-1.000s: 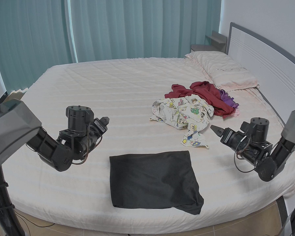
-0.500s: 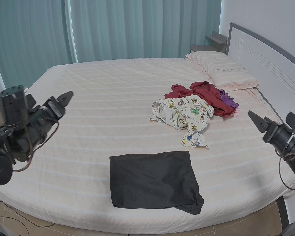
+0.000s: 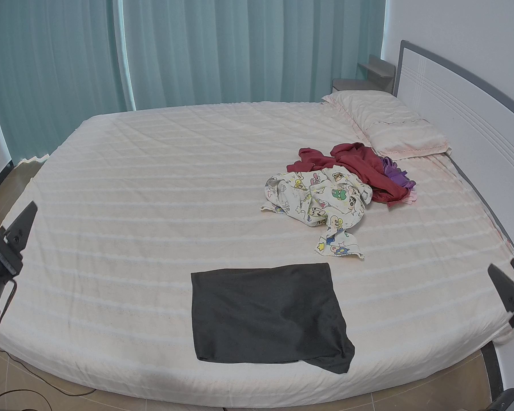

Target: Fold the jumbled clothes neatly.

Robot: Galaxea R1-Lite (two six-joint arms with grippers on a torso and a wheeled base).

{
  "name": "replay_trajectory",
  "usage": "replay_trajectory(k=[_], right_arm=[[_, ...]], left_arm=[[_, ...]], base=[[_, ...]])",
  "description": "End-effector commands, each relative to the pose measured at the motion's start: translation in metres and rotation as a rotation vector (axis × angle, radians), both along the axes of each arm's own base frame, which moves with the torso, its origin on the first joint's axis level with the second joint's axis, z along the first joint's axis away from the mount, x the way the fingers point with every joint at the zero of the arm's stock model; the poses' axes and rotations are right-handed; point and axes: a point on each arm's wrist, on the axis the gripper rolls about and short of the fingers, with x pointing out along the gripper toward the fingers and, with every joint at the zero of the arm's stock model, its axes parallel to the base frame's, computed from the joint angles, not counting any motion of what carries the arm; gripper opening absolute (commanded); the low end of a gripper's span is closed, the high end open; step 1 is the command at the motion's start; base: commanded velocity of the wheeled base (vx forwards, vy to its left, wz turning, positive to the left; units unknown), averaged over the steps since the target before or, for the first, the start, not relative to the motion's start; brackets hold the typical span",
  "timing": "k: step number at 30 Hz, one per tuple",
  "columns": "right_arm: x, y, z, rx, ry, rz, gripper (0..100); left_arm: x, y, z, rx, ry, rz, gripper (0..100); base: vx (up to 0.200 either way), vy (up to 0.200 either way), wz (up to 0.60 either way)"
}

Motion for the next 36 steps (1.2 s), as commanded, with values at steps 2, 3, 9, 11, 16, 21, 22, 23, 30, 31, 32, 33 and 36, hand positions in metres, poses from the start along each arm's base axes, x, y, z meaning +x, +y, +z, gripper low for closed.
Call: replay_trajectory(k=[2, 3, 9, 11, 16, 21, 22, 23, 30, 31, 32, 33, 36], right_arm=[[-0.080, -0.015, -0.046, -0.045, -0.088, -0.157, 100], [-0.085, -0.015, -0.053, -0.067, -0.085, -0.165, 100], [-0.094, -0.014, -0.070, -0.143, -0.063, -0.210, 100], [-0.093, -0.014, -0.074, -0.156, -0.050, -0.207, 100], [-0.092, -0.014, -0.077, -0.239, -0.054, -0.196, 100], [-0.091, -0.013, -0.081, -0.265, -0.028, -0.160, 100], [-0.091, -0.013, -0.080, -0.271, -0.030, -0.159, 100], [-0.091, -0.013, -0.080, -0.278, -0.031, -0.157, 100], [-0.091, -0.013, -0.080, -0.258, -0.031, -0.158, 100], [-0.091, -0.013, -0.080, -0.257, -0.030, -0.158, 100], [-0.091, -0.013, -0.081, -0.254, -0.029, -0.157, 100], [-0.091, -0.013, -0.081, -0.252, -0.029, -0.158, 100], [-0.091, -0.013, -0.080, -0.254, -0.030, -0.156, 100]], left_arm=[[-0.082, 0.023, -0.036, 0.071, -0.029, 0.113, 100], [-0.088, 0.025, -0.039, 0.087, -0.026, 0.125, 100], [-0.109, 0.029, -0.059, 0.197, -0.031, 0.195, 100], [-0.115, 0.030, -0.060, 0.220, -0.052, 0.233, 100], [-0.128, 0.029, -0.064, 0.270, -0.086, 0.333, 100], [-0.140, 0.028, -0.080, 0.323, -0.053, 0.368, 100], [-0.142, 0.028, -0.084, 0.334, -0.045, 0.370, 100], [-0.142, 0.027, -0.087, 0.345, -0.037, 0.354, 100], [-0.128, 0.024, -0.115, 0.399, 0.020, 0.171, 100], [-0.127, 0.024, -0.117, 0.404, 0.026, 0.163, 100], [-0.127, 0.023, -0.118, 0.404, 0.032, 0.142, 100], [-0.127, 0.023, -0.120, 0.405, 0.045, 0.132, 100], [-0.127, 0.022, -0.122, 0.403, 0.057, 0.099, 100]], base=[[0.000, 0.000, 0.00], [0.000, 0.000, 0.00], [0.000, 0.000, 0.00], [0.000, 0.000, 0.00], [0.000, 0.000, 0.00], [0.000, 0.000, 0.00], [0.000, 0.000, 0.00], [0.000, 0.000, 0.00], [0.000, 0.000, 0.00], [0.000, 0.000, 0.00], [0.000, 0.000, 0.00], [0.000, 0.000, 0.00], [0.000, 0.000, 0.00]])
